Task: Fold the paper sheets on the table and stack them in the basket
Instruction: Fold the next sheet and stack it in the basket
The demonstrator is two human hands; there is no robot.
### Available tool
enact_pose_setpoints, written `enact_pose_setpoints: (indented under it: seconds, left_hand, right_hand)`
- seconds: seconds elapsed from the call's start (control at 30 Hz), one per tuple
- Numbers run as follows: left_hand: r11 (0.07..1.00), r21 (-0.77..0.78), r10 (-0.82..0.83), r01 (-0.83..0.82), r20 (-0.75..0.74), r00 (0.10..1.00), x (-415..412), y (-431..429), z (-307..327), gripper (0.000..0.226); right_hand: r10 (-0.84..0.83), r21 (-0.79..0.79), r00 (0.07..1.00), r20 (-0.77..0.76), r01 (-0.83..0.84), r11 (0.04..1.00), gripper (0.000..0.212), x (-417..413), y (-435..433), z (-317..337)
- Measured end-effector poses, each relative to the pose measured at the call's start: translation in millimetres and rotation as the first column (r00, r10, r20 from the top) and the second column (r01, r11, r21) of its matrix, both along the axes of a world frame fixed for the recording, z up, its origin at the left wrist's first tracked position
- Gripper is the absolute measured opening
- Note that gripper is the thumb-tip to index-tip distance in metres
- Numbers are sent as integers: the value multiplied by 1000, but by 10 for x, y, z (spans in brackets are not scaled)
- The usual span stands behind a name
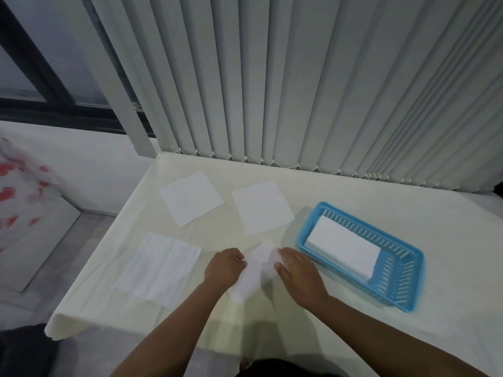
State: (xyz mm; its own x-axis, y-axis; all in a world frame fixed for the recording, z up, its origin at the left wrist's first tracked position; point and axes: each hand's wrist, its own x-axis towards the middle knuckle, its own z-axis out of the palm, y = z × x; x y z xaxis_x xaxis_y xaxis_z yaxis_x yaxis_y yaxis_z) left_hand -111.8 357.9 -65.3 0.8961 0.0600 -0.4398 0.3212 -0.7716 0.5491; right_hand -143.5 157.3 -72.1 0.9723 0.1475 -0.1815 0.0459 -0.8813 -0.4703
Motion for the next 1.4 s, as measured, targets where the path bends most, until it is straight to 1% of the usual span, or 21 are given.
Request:
enact_pose_setpoints:
  seconds: [0.07,0.13,0.2,0.27,0.37,0.47,0.5,0.53,0.6,0.67,0.7,0.8,0.9,0.97,1.0,1.07,1.13,1.2,1.23,1.3,1.4]
  left_hand:
    - [988,-119,111,-103,57,992,79,-14,126,5]
    - [929,-288,259,-233,55,964,139,-41,242,6]
    - [755,-536,423,-377,-40,905,173,-85,313,9]
    - [581,-684,502,-441,-125,856,166,-171,380,13]
    - [476,-766,504,-433,-166,848,142,-324,418,13]
    - [426,-802,469,-419,-200,860,109,-465,426,16]
    - [408,-804,471,-433,-221,854,102,-501,410,17]
    - [384,-806,475,-451,-246,845,92,-536,405,16]
    - [323,-816,476,-480,-298,827,98,-589,423,11]
    - [285,-819,486,-499,-325,811,142,-627,469,10]
    - [267,-819,499,-508,-333,800,169,-644,495,10]
    - [185,-835,518,-518,-365,774,247,-748,562,9]
    - [142,-847,508,-512,-382,772,315,-907,639,8]
    - [160,-847,496,-506,-374,784,344,-1035,682,6]
    - [197,-845,488,-497,-355,797,349,-1097,692,5]
    - [316,-829,467,-461,-287,836,340,-1222,694,11]
    - [494,-766,436,-411,-190,879,309,-1345,682,23]
    - [667,-670,386,-326,-64,920,269,-1469,677,18]
    - [724,-629,360,-283,-6,933,257,-1527,658,13]
    - [795,-565,310,-222,64,948,251,-1614,611,12]
    - [919,-374,192,-125,147,970,309,-1641,460,17]
  right_hand:
    - [-162,186,987,-3,160,969,39,-26,59,106]
    - [-284,324,951,-120,308,895,28,-39,151,221]
    - [-339,412,893,-295,439,798,27,-25,239,320]
    - [-352,477,812,-465,565,673,32,4,313,398]
    - [-318,573,716,-622,693,438,30,71,392,492]
    - [-385,633,654,-651,748,199,17,167,401,572]
    - [-425,647,644,-636,746,161,15,188,379,597]
    - [-462,659,649,-604,733,168,12,202,349,618]
    - [-501,660,688,-526,701,270,7,197,263,663]
    - [-508,640,724,-467,673,371,16,168,156,720]
    - [-504,636,737,-451,661,398,17,152,97,747]
    - [-507,629,757,-412,639,443,18,105,-122,814]
    - [-547,633,745,-383,643,432,24,62,-376,837]
    - [-582,642,723,-373,654,400,28,35,-567,865]
    - [-598,647,714,-364,656,389,27,22,-668,880]
    - [-630,661,698,-341,654,367,22,1,-873,909]
    - [-672,682,664,-328,659,318,12,-11,-1080,899]
    - [-711,686,626,-320,670,281,11,-21,-1288,856]
    - [-726,678,611,-316,681,278,12,-26,-1388,825]
    - [-753,656,583,-306,702,277,14,-57,-1557,746]
    - [-774,580,554,-307,753,309,17,-158,-1709,566]
